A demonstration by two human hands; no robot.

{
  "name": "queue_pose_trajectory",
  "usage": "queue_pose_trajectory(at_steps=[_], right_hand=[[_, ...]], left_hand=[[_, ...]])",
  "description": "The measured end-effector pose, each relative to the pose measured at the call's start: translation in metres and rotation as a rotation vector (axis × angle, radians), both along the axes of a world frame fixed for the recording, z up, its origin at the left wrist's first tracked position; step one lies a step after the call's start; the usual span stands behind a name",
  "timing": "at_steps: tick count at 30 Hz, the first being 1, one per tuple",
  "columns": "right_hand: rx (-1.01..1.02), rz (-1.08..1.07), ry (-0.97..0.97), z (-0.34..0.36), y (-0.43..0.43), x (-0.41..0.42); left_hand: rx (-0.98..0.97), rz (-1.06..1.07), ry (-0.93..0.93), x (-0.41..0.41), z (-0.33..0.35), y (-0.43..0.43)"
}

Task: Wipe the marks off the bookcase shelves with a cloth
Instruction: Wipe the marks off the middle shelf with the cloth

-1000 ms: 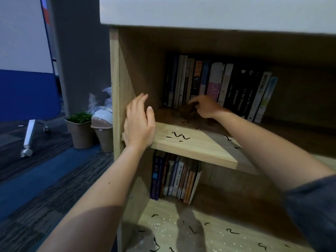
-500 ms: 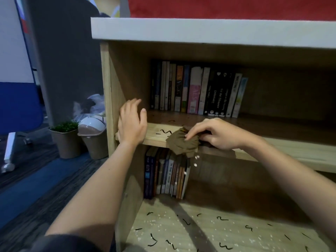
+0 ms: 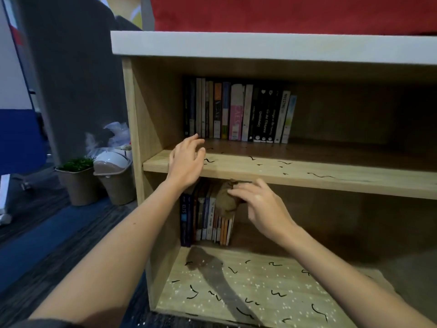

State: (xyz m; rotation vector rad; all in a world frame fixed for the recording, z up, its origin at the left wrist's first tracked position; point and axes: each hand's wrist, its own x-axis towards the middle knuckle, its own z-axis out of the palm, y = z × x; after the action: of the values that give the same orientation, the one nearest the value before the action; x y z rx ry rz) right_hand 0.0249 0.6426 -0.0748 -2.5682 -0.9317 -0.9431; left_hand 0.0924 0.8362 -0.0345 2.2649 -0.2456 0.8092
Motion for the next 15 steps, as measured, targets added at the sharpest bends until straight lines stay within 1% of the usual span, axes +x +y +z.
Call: queue_pose_trajectory(at_steps=[2, 4, 7, 9, 12, 13, 15], right_hand=[[0.106, 0.018, -0.124, 0.001, -0.004, 0.001], [0.101, 0.009, -0.240, 0.007, -0.007, 0.005], [0.111, -0.039, -0.324, 0.009, -0.013, 0.011], [0.097, -0.080, -0.281, 0.008, -0.012, 0.014], [0.006, -0.050, -0.124, -0.007, -0.008, 0.005], [0.016, -0.030, -0.109, -0.006, -0.011, -0.002], [0.115, -0.036, -0.189, 0.011, -0.019, -0.006]], left_hand=[[0.066, 0.027, 0.110, 0.004, -0.005, -0.001], [0.158, 0.052, 0.221, 0.007, -0.013, -0.003], [0.164, 0.047, 0.235, 0.011, -0.018, -0.001], [0.155, 0.045, 0.219, 0.012, -0.017, 0.000], [0.180, 0.054, 0.208, 0.011, -0.018, -0.001], [0.185, 0.056, 0.201, 0.010, -0.019, -0.001], [0.198, 0.063, 0.185, 0.011, -0.019, -0.001]])
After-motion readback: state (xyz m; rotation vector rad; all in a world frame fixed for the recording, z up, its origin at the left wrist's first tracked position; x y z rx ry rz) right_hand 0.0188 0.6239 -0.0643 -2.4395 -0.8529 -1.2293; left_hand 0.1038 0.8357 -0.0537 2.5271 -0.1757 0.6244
